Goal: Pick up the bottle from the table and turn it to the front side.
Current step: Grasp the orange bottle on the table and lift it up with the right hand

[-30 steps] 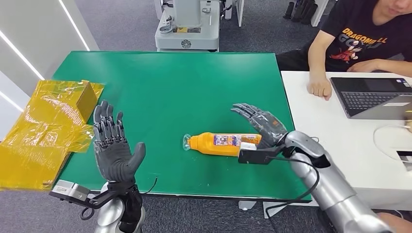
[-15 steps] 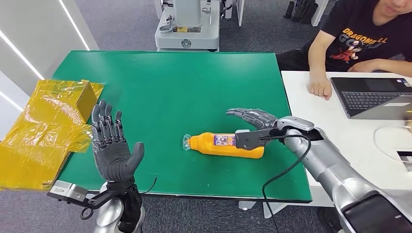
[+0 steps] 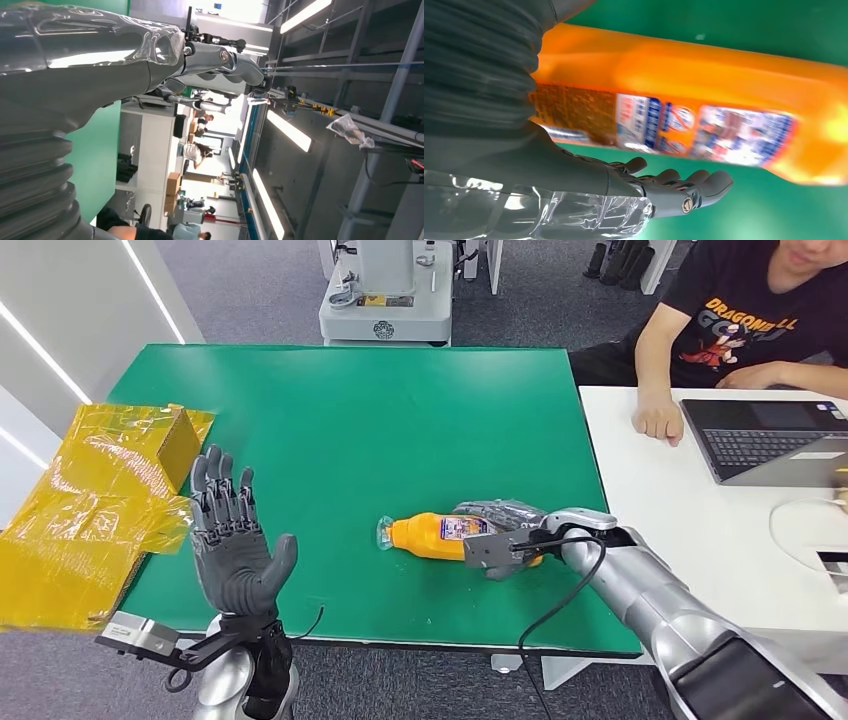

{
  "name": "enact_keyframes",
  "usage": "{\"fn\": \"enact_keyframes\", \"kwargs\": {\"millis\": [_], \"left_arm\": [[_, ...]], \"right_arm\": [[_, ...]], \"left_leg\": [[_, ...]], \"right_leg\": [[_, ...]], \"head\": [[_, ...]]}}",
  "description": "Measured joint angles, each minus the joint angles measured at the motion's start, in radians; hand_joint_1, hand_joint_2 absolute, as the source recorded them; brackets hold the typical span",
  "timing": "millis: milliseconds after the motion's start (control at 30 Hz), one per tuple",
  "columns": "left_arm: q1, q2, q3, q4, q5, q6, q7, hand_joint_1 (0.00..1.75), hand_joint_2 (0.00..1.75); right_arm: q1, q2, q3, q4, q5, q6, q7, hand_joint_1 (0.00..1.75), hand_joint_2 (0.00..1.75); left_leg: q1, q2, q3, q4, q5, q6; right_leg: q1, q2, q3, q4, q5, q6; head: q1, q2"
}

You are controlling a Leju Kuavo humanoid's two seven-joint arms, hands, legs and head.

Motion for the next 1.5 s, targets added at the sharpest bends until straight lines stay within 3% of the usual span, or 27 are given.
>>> {"fn": "enact_keyframes", "kwargs": {"millis": [333, 467, 500, 1033, 1233, 1400, 1500], "left_arm": [[0.001, 0.0, 0.005, 0.0, -0.01, 0.008, 0.0, 0.0, 1.75], [0.003, 0.0, 0.008, 0.0, -0.01, 0.009, 0.0, 0.0, 1.75], [0.004, 0.0, 0.009, 0.0, -0.01, 0.009, 0.0, 0.0, 1.75], [0.012, 0.0, 0.019, -0.003, -0.014, 0.009, 0.0, 0.0, 1.75], [0.017, 0.0, 0.024, -0.007, -0.018, 0.02, 0.0, 0.0, 1.75], [0.021, 0.0, 0.024, -0.01, -0.014, 0.039, 0.0, 0.0, 1.75], [0.021, -0.001, 0.025, -0.002, 0.071, -0.03, 0.0, 0.0, 1.75]], "right_arm": [[-0.027, -0.014, 0.065, 0.05, 0.034, -0.081, 0.063, 0.0, 1.75], [-0.033, -0.017, 0.077, 0.059, 0.027, -0.089, 0.066, 1.69, 1.75], [-0.033, -0.017, 0.078, 0.061, 0.026, -0.093, 0.066, 1.75, 1.75], [0.005, -0.017, 0.089, 0.072, -0.032, -0.245, 0.064, 1.75, 1.75], [0.06, -0.004, 0.064, 0.058, -0.095, -0.462, 0.067, 1.75, 1.75], [0.113, 0.03, -0.025, 0.01, -0.2, -0.662, 0.035, 1.75, 1.75], [0.149, 0.043, -0.078, -0.034, -0.263, -0.731, -0.023, 1.75, 1.75]], "left_leg": [[0.0, 0.0, 0.0, 0.0, 0.0, 0.0], [0.0, 0.0, 0.0, 0.0, 0.0, 0.0], [0.0, 0.0, 0.0, 0.0, 0.0, 0.0], [0.0, 0.0, 0.0, 0.0, 0.0, 0.0], [0.0, 0.0, 0.0, 0.0, 0.0, 0.0], [0.0, -0.001, 0.0, 0.0, 0.0, 0.0], [0.0, -0.001, 0.0, 0.0, 0.0, 0.0]], "right_leg": [[0.0, 0.0, 0.0, 0.0, 0.0, 0.0], [0.0, 0.0, 0.0, 0.0, 0.0, 0.0], [0.0, 0.0, 0.0, 0.0, 0.0, 0.0], [0.0, 0.0, 0.0, 0.0, 0.0, 0.0], [0.0, 0.0, 0.0, 0.0, 0.0, 0.0], [0.0, 0.0, 0.0, 0.0, 0.0, 0.0], [0.0, -0.001, 0.0, 0.0, -0.001, 0.0]], "head": [[0.0, 0.0], [0.0, 0.0], [0.0, 0.0], [0.0, 0.0], [0.0, 0.0], [0.0, 0.0], [0.0, 0.0]]}}
